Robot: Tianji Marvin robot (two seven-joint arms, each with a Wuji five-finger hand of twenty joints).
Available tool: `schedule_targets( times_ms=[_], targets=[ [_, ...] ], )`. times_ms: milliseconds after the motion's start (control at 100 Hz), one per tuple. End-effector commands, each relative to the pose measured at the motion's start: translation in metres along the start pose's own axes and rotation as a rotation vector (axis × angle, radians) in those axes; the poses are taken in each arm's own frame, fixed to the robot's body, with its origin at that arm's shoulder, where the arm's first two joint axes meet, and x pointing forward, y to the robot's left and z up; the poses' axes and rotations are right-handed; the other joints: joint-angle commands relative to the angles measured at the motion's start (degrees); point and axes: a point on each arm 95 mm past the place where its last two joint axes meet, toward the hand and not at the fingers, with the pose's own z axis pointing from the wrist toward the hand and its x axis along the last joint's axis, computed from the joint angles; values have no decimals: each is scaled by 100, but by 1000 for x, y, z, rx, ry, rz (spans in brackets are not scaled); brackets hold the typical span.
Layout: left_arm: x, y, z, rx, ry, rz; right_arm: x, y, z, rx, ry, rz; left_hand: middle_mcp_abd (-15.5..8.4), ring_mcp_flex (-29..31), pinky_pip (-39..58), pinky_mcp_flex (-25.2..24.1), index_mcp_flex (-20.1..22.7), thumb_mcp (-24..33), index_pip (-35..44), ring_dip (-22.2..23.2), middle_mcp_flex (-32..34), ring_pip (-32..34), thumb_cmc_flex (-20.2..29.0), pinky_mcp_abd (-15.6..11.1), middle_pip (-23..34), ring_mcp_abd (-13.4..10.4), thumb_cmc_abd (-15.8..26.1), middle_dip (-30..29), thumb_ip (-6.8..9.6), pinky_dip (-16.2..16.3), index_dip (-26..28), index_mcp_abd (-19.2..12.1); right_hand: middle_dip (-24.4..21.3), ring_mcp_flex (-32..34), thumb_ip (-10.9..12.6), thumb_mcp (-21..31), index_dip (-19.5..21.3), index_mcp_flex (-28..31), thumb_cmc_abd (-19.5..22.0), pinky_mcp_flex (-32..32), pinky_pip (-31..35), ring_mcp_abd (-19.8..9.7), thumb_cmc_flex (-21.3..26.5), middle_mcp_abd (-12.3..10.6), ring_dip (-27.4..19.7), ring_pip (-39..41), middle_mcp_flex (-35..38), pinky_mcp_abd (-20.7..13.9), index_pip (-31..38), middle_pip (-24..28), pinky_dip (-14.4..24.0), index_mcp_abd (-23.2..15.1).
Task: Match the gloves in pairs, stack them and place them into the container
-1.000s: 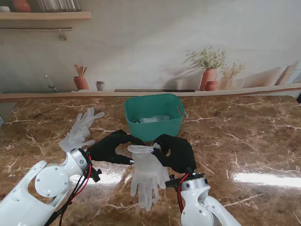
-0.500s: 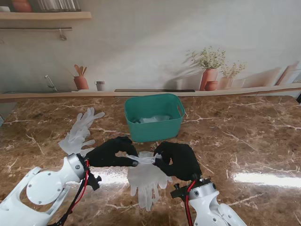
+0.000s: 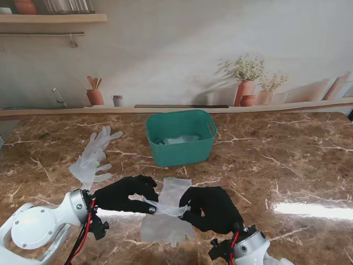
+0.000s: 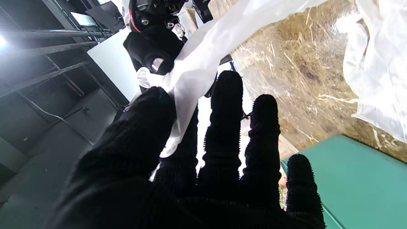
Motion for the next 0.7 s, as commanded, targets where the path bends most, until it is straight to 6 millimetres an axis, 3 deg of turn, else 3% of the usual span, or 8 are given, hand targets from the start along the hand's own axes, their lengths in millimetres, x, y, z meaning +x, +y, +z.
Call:
schedule_targets(
  times_ms=[0,190,440,690],
  targets=[
    [-3,7,-2,-23,-15,-14,-1,-3,-4,37,-22,22,22,197,185,-98,299,275,25,68,301,121,-212,37,-50,52,51,-33,44,26,44,-99,-50,300,-228,19,-50,199,-122,127,335,-48,103,108,111,103,290,-7,177,180,-134,-34],
    [-15,11,-2,-35,-56,-39,-12,-8,2,79,-101,42,74,198,249,-96,329,302,39,77,340,131,-183,74,-50,106,42,-66,49,4,12,-6,-90,304,-220,5,-134,184,-82,183,375,-46,105,102,127,160,284,-10,169,262,-173,7],
    [-48,17,6,-25,-164,-73,-39,-16,25,116,-222,58,149,73,297,-113,275,282,15,96,234,143,-135,96,-58,155,69,-92,29,-17,-62,64,-142,292,-204,-12,-216,160,-29,130,388,-31,105,91,107,148,265,-11,165,297,-215,3],
    [-73,9,22,70,-292,66,-70,-24,55,117,-297,2,141,-62,455,-149,164,155,114,200,86,295,-93,51,87,196,110,-42,53,111,-83,-32,-154,204,-186,-10,-265,137,16,-15,377,-16,109,73,100,114,246,-11,168,289,-235,-31]
  ],
)
